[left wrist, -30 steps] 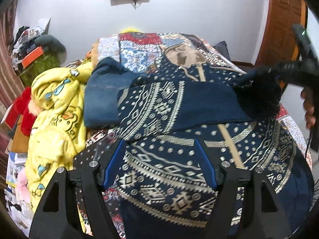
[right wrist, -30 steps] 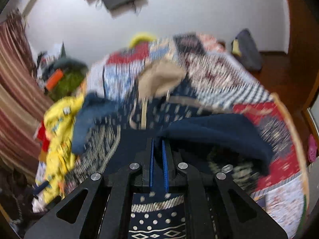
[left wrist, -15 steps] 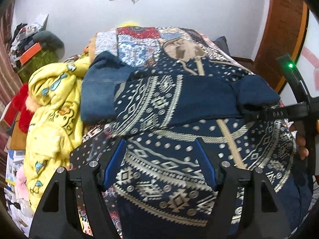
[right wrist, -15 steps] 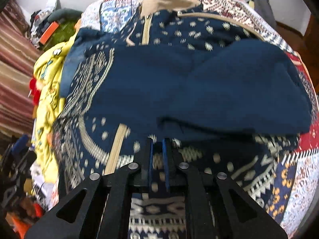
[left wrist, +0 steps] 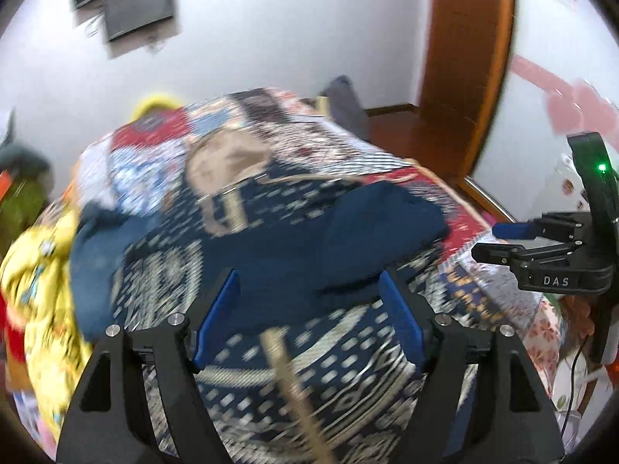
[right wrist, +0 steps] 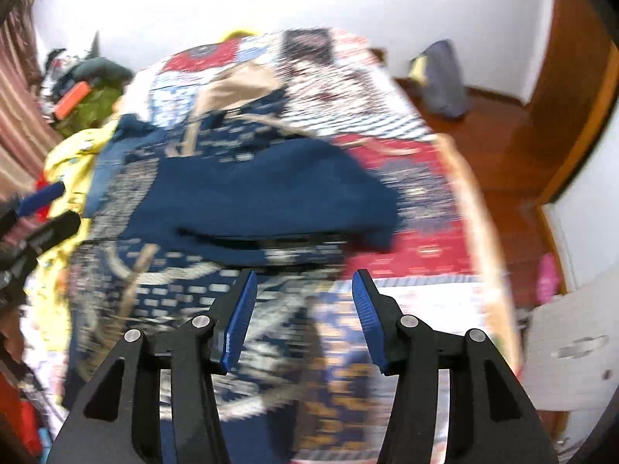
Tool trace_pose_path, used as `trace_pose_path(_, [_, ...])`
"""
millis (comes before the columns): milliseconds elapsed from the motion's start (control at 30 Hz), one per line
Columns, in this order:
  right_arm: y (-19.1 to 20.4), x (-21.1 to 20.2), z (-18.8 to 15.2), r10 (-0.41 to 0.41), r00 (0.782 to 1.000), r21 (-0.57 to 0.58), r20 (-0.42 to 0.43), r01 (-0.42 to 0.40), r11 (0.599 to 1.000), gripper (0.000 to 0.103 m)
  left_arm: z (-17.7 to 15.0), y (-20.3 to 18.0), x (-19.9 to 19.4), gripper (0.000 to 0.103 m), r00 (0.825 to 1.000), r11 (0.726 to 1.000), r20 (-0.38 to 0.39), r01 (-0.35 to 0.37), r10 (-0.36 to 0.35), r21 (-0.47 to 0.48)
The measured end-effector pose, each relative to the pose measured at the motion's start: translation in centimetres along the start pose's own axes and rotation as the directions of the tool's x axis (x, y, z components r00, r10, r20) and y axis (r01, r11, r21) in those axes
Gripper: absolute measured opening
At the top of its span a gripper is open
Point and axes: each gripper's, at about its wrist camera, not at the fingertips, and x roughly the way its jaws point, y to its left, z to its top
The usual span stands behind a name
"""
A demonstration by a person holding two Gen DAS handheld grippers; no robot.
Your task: Fold large clothes
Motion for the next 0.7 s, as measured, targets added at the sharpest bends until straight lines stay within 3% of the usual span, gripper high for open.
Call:
trace_pose_path(167, [-4.4,0.1,-0.5,-0.130,0.992,0.034,0.000,0.130,0.991,0.048,2.8,-5.1,4.9,0.075,0.994,0.993,-0.071,0.086,-0.080,0.085])
trace_pose_path(300, [-7.0,1.0,-1.2,-0.114,0.993,0.118,-0.024,0.116,0.986,0.048,3.1,-8.4,10.2,0.075,0.979,0.982,-0.177,0.129,-0.104,0.136])
trace_pose_path(433, [-8.7,2.0,-1.9,-0.094,0.995,0.174,-0.043,0.100,0.980,0.048,3.2,-9.6,14.7,0.075,0.949,0.980,-0.287,0.164,-0.126,0.111])
trace_pose_path(567, [-9.2,3.0,-2.1,-0.065,0.996,0.206,-0.056,0.075,0.976,0.048,3.0,-9.9,17.2,0.053,0.935,0.980,-0.326,0.179,-0.143,0.083])
trace_pose_path(633, [-9.2,3.4,-2.3,-0.052,0.997,0.209,-0.061,0.064,0.976,0.048,3.1,-9.7,16.8,0.042,0.942,0.982,-0.296,0.182,-0.158,0.056])
trace_pose_path(700, [-9.0,3.7,-2.4,-0.049,0.997,0.202,-0.066,0.062,0.977,0.048,3.6,-9.6,15.9,0.018,0.960,0.986,-0.241,0.161,-0.145,0.048])
